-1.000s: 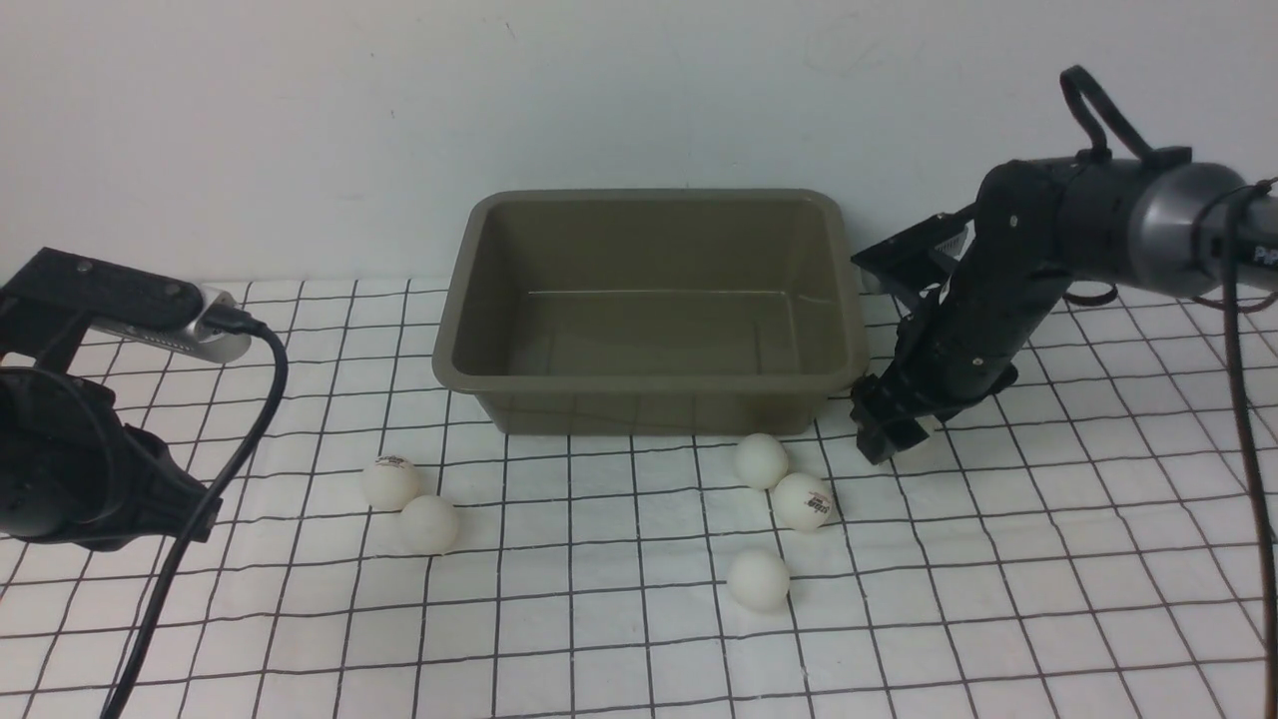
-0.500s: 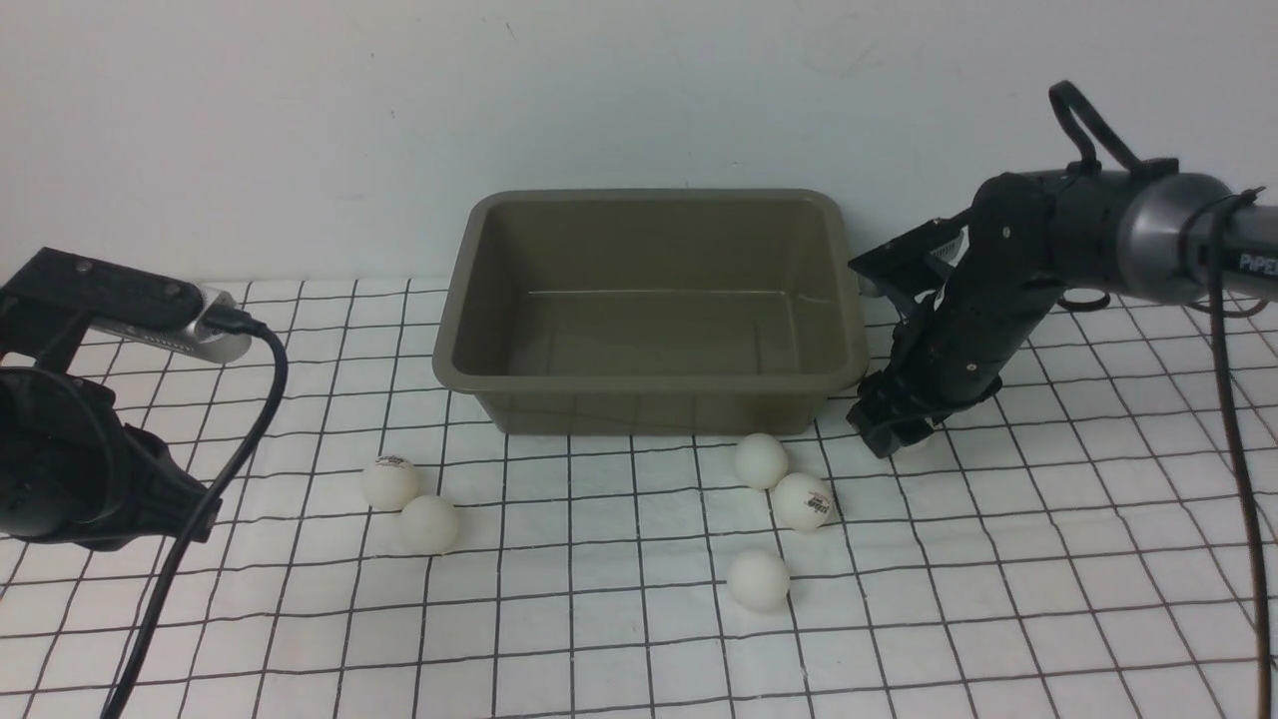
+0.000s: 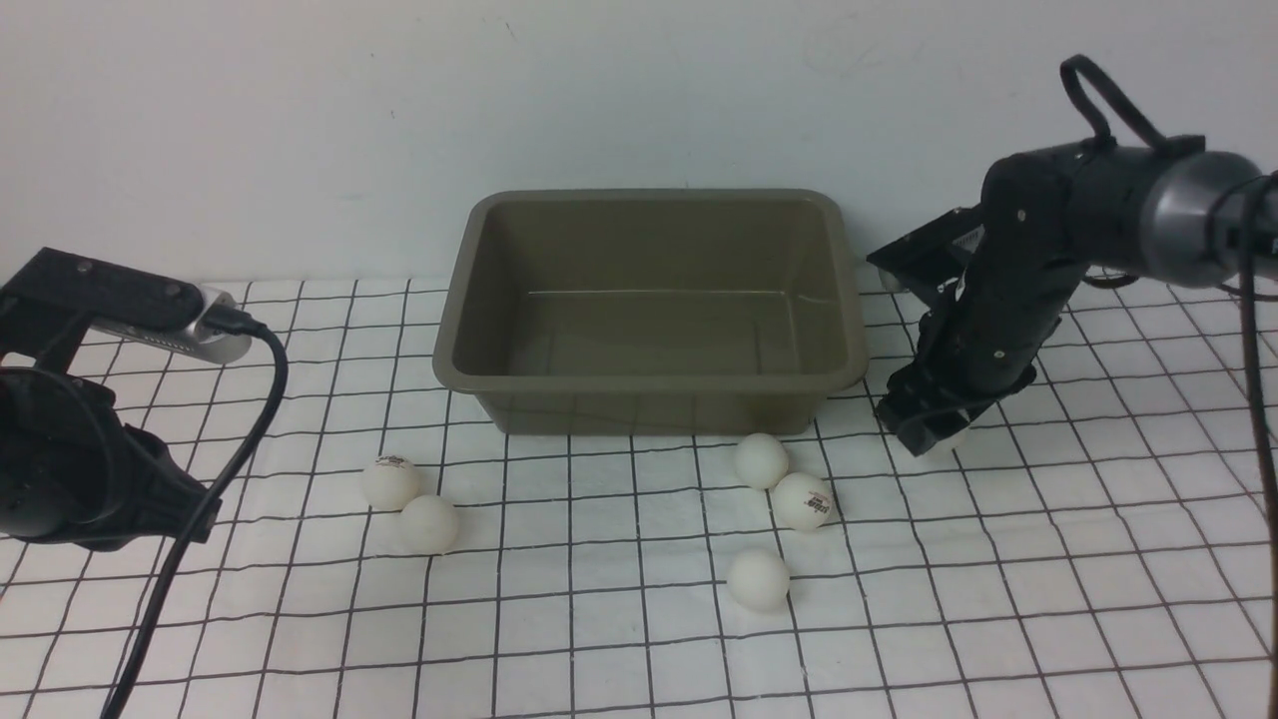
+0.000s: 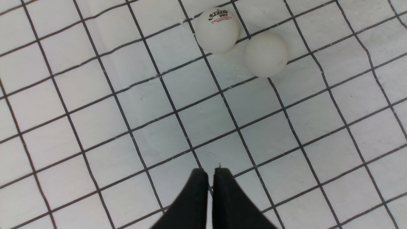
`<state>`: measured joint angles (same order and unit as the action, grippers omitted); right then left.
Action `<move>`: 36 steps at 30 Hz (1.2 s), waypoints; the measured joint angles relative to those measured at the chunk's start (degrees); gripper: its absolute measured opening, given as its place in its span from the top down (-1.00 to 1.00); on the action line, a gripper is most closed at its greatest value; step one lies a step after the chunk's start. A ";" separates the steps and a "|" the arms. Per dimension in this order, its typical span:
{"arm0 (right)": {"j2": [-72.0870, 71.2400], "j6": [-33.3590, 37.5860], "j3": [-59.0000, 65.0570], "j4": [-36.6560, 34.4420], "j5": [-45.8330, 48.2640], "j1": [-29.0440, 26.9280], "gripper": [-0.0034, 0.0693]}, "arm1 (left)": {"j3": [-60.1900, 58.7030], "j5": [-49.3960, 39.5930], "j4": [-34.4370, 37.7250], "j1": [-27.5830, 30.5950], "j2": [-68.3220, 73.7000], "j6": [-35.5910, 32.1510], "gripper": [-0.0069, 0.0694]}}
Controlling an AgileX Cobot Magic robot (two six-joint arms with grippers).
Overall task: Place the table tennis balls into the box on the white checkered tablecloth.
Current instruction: 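Reach for and grasp a ping pong ball on the table, then release the ping pong ball into the bin and lift the gripper away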
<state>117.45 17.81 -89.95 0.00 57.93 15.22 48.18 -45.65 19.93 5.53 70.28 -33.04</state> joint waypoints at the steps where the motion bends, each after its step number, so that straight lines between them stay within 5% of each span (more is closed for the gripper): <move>1: -1.05 -0.07 0.00 0.00 0.41 0.00 -0.09 | 0.00 0.00 0.00 0.00 0.00 0.00 0.79; 18: -8.44 1.27 -2.39 -6.90 -4.00 4.43 -0.09 | 0.00 0.00 0.00 0.00 0.00 0.00 0.79; 27: 4.62 -0.40 -19.68 -6.98 -2.99 9.07 -0.10 | 0.00 -0.25 0.00 0.00 0.00 0.00 0.79; 36: 11.13 -1.70 -29.71 -4.75 4.96 9.02 -0.52 | 0.00 -0.61 0.00 0.00 0.00 -0.03 0.79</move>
<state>128.57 16.11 -119.66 -4.75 62.89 24.24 48.18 -46.26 19.93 5.53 70.28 -33.07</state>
